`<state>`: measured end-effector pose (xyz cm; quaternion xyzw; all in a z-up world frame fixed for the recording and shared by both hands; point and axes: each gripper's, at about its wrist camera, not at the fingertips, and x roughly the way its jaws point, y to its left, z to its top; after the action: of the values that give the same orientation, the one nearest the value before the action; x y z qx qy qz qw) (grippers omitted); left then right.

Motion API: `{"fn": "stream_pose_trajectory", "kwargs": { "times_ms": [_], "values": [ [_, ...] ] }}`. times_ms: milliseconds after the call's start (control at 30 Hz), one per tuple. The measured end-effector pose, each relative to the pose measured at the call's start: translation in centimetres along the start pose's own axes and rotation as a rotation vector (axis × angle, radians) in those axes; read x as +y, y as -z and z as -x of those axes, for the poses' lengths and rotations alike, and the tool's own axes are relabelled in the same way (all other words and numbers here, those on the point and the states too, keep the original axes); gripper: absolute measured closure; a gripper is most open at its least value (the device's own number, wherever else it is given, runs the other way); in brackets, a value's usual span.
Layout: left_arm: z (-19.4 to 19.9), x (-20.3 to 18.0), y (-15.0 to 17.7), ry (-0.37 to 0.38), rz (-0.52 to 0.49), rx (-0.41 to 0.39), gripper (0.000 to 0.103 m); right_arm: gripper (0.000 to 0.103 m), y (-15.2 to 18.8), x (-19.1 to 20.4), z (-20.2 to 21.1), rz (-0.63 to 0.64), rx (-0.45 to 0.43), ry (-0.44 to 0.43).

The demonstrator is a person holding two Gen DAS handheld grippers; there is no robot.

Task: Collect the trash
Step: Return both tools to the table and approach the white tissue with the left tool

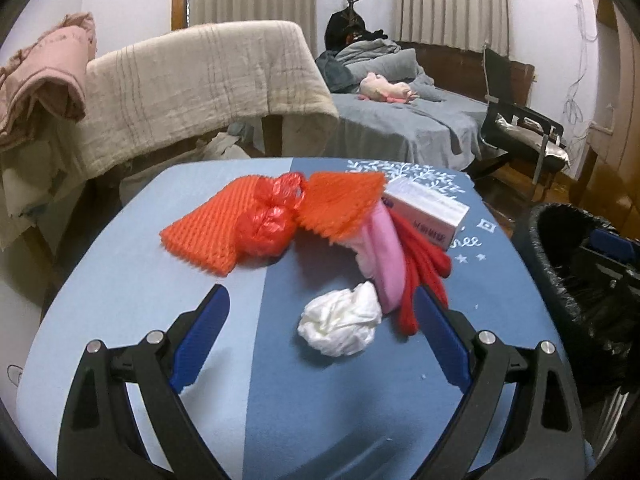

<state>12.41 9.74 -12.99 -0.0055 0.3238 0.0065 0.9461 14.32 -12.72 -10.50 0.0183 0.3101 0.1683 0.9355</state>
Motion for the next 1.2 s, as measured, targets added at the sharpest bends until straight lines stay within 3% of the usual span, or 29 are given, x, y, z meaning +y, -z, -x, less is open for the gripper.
{"fn": "stream_pose_trajectory", "kwargs": {
  "times_ms": [600, 700, 767, 867, 1200],
  "values": [
    [-4.2, 0.0, 0.7, 0.045, 0.014, 0.116, 0.027, 0.006, 0.1, 0.4, -2.7, -0.010, 0.039, -0.023],
    [-4.6, -0.2, 0.8, 0.064, 0.015, 0.137, 0.038, 0.006, 0.2, 0.5, -2.8, -0.009, 0.042, -0.028],
    [-4.8, -0.2, 0.8, 0.078, 0.021, 0.148, 0.054, 0.006, 0.2, 0.6, -2.8, -0.008, 0.043, -0.030],
    [-4.9, -0.1, 0.9, 0.090, 0.029, 0.149, 0.066, 0.006, 0.1, 0.6, -2.9, -0.008, 0.042, -0.028],
    [-2.9, 0.8, 0.1, 0.058, 0.051, 0.074, 0.071, 0.006, -0.3, 1.0, -2.7, 0.000, 0.031, -0.028]
  ]
}}
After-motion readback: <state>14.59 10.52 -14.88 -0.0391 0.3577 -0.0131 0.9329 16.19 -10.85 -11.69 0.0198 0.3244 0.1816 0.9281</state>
